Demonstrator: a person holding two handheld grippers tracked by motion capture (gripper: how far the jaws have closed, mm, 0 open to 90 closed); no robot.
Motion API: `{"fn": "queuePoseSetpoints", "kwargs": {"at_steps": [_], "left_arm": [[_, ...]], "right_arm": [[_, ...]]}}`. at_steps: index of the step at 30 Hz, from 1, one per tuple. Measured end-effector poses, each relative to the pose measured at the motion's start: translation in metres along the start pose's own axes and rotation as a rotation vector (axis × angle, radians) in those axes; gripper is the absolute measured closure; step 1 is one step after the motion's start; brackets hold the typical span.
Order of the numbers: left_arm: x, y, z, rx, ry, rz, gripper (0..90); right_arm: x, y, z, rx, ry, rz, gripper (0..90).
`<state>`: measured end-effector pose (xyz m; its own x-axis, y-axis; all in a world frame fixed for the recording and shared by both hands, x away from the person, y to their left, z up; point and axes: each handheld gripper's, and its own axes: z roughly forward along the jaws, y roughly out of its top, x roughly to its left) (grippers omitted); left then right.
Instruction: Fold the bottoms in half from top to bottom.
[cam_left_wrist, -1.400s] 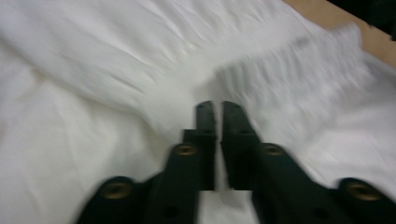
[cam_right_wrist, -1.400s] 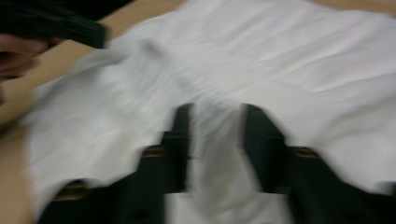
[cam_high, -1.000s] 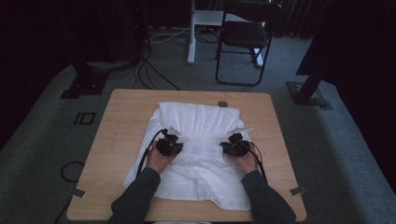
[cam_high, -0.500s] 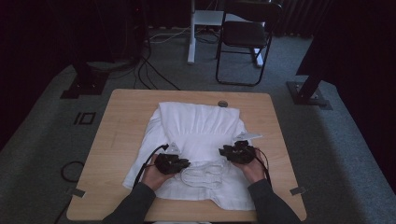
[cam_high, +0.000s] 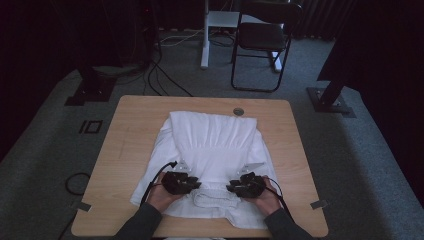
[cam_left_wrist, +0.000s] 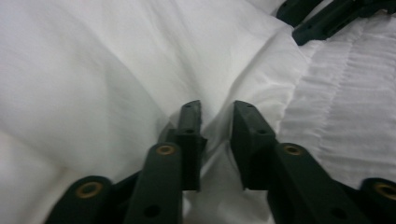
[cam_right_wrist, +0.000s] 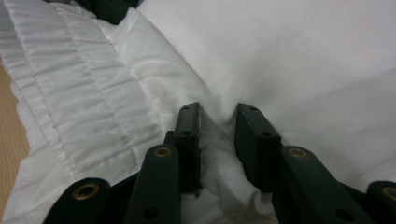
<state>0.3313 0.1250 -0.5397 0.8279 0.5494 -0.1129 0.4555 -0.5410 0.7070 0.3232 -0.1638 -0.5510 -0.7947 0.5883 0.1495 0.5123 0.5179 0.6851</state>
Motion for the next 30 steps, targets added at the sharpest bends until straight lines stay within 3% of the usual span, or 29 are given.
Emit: {"fn": "queuePoseSetpoints", "kwargs": {"at_steps": [3,5,6,7,8,9,12,13,15,17,20,21,24,26,30], "left_arm": [[0.010,0.017,-0.009,-0.042,0.086,0.005,63.7],[0.022,0.031,-0.013,-0.085,0.142,-0.001,60.6],[0.027,0.037,-0.013,-0.098,0.164,-0.006,59.5],[0.027,0.037,-0.013,-0.098,0.164,-0.006,57.9],[0.042,0.049,-0.010,-0.126,0.223,-0.029,57.9],[0.055,0.056,-0.004,-0.130,0.252,-0.053,56.5],[0.075,0.060,0.013,-0.103,0.314,-0.077,56.7],[0.084,0.059,0.021,-0.086,0.328,-0.103,56.7],[0.095,0.054,0.030,-0.059,0.329,-0.139,56.8],[0.101,0.045,0.036,-0.059,0.291,-0.165,56.7],[0.102,0.034,0.035,-0.094,0.262,-0.186,56.7],[0.101,0.031,0.034,-0.101,0.256,-0.196,56.8],[0.095,0.026,0.030,-0.102,0.262,-0.190,57.0],[0.083,0.018,0.026,-0.101,0.272,-0.182,57.0],[0.064,0.004,0.017,-0.115,0.278,-0.207,57.0]], "right_arm": [[-0.005,0.007,-0.005,-0.034,-0.040,-0.010,55.2],[-0.017,0.018,-0.011,-0.099,-0.104,0.009,50.4],[-0.027,0.026,-0.015,-0.140,-0.135,0.039,48.7],[-0.027,0.026,-0.015,-0.140,-0.135,0.039,48.7],[-0.033,0.030,-0.016,-0.165,-0.153,0.054,47.7],[-0.056,0.046,-0.014,-0.194,-0.207,0.096,46.5],[-0.078,0.060,-0.003,-0.196,-0.265,0.132,45.2],[-0.085,0.063,0.002,-0.183,-0.281,0.144,45.4],[-0.097,0.065,0.013,-0.162,-0.295,0.164,45.6],[-0.105,0.062,0.023,-0.124,-0.296,0.192,45.5],[-0.106,0.054,0.033,-0.088,-0.288,0.196,44.8],[-0.104,0.051,0.033,-0.108,-0.289,0.189,44.8],[-0.096,0.043,0.032,-0.135,-0.285,0.172,44.8],[-0.091,0.038,0.031,-0.142,-0.283,0.153,44.9],[-0.078,0.027,0.025,-0.149,-0.265,0.125,44.9]]}}
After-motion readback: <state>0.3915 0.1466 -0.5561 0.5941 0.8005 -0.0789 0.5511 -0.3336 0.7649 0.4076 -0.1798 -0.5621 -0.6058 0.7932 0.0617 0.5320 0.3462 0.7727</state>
